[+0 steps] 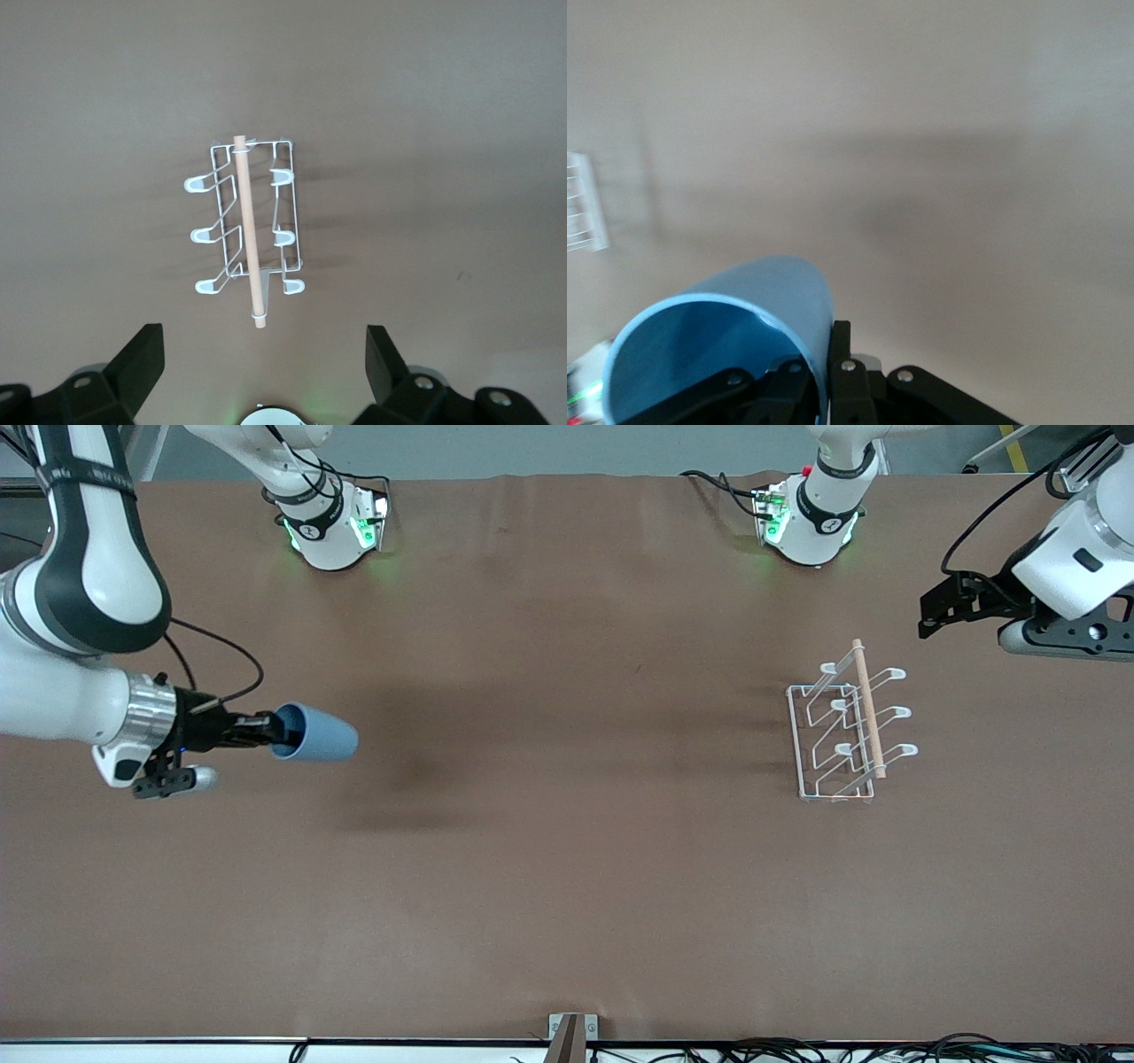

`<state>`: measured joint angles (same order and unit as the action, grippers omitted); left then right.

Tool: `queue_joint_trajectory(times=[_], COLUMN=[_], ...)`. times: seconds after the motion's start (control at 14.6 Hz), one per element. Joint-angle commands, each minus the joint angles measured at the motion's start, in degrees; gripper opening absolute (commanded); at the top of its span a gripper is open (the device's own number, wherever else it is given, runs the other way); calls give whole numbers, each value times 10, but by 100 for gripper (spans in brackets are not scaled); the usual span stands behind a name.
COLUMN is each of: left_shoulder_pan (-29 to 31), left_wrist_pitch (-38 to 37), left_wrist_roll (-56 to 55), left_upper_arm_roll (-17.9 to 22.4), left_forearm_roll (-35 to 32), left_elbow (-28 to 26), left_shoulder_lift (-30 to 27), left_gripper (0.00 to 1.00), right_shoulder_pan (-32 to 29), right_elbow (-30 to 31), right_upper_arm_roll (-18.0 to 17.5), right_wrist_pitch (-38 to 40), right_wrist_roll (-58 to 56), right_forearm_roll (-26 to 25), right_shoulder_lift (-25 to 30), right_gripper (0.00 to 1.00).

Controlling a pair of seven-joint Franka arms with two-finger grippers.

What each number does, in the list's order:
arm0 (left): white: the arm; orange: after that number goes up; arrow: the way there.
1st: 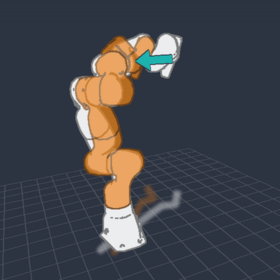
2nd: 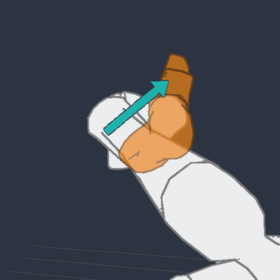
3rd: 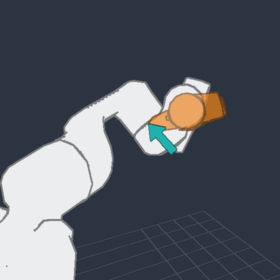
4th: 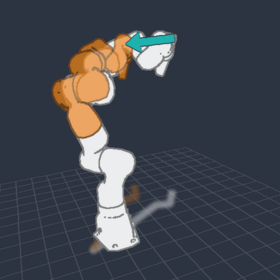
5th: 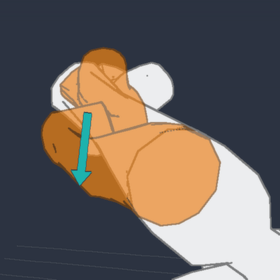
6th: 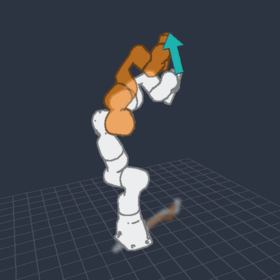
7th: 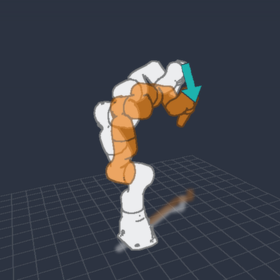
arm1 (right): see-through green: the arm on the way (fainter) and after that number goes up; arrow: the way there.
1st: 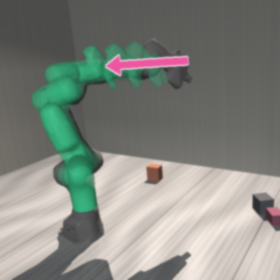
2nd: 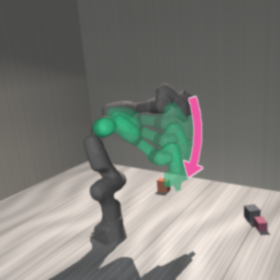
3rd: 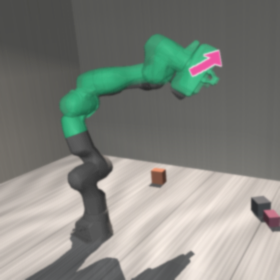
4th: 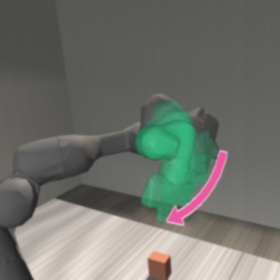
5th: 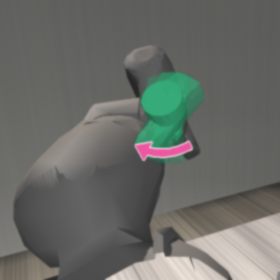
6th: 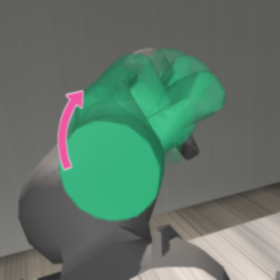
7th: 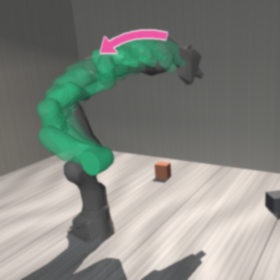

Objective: Hang cup on cup holder
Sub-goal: 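Lift the blue cup with the right gripper while the left gripper approaches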

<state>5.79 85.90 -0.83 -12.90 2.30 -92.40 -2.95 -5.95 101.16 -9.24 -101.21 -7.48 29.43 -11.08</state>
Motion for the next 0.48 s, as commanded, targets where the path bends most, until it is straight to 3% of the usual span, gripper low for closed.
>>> queue_joint_trajectory(times=[0.0,0.14,0.41], left_shoulder_pan=[2,1,-4], left_wrist_pitch=[-6,-9,-9], left_wrist_roll=[7,9,1], left_upper_arm_roll=[-19,-57,-175], left_forearm_roll=[5,8,17], left_elbow=[25,27,56], left_shoulder_lift=[2,2,6], left_gripper=[100,100,100], right_shoulder_pan=[3,10,39], right_elbow=[7,7,10], right_upper_arm_roll=[4,4,2], right_wrist_pitch=[46,67,61], right_wrist_roll=[5,1,1], right_forearm_roll=[103,157,248], right_shoulder_lift=[20,19,12], right_gripper=[1,1,1])
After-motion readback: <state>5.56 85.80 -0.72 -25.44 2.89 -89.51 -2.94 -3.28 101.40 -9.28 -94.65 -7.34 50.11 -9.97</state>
